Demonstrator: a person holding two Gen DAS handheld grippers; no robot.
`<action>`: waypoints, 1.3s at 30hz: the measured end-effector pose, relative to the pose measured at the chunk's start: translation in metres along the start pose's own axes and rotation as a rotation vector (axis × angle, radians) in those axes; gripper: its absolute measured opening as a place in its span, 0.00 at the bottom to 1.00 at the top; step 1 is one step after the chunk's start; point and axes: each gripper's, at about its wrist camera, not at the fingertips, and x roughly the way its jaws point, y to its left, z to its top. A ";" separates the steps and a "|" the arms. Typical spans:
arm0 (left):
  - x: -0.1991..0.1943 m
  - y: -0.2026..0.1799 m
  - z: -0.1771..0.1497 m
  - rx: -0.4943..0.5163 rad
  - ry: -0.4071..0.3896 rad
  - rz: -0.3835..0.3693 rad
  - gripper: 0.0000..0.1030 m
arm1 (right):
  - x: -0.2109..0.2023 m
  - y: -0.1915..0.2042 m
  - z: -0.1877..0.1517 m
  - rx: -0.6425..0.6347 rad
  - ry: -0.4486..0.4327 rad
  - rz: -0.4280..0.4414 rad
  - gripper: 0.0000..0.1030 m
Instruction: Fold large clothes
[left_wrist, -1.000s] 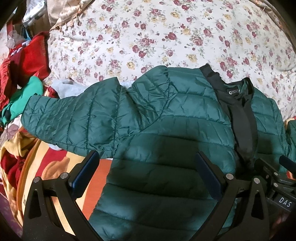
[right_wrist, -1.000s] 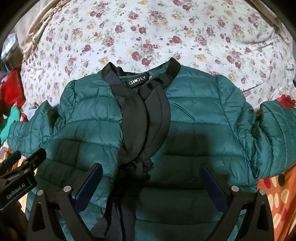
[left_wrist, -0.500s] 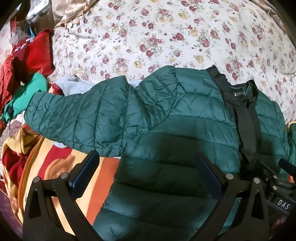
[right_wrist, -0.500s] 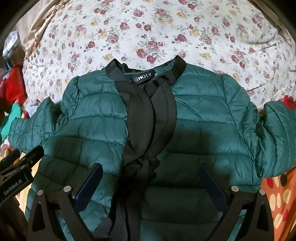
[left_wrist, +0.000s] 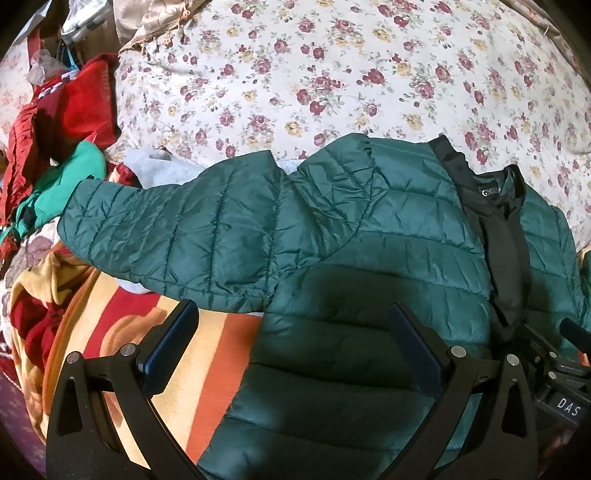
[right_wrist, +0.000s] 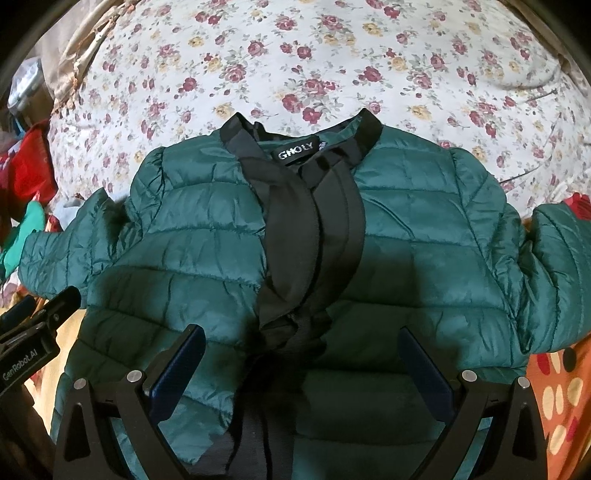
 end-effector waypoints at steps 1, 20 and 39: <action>0.000 0.002 0.000 -0.003 -0.001 0.003 0.99 | 0.000 0.001 0.000 -0.002 0.000 0.001 1.00; 0.005 0.057 0.008 -0.092 0.005 0.084 0.99 | 0.003 0.019 -0.003 -0.028 0.008 0.043 1.00; 0.024 0.150 0.028 -0.192 0.018 0.222 0.99 | 0.010 0.039 -0.005 -0.060 0.025 0.071 1.00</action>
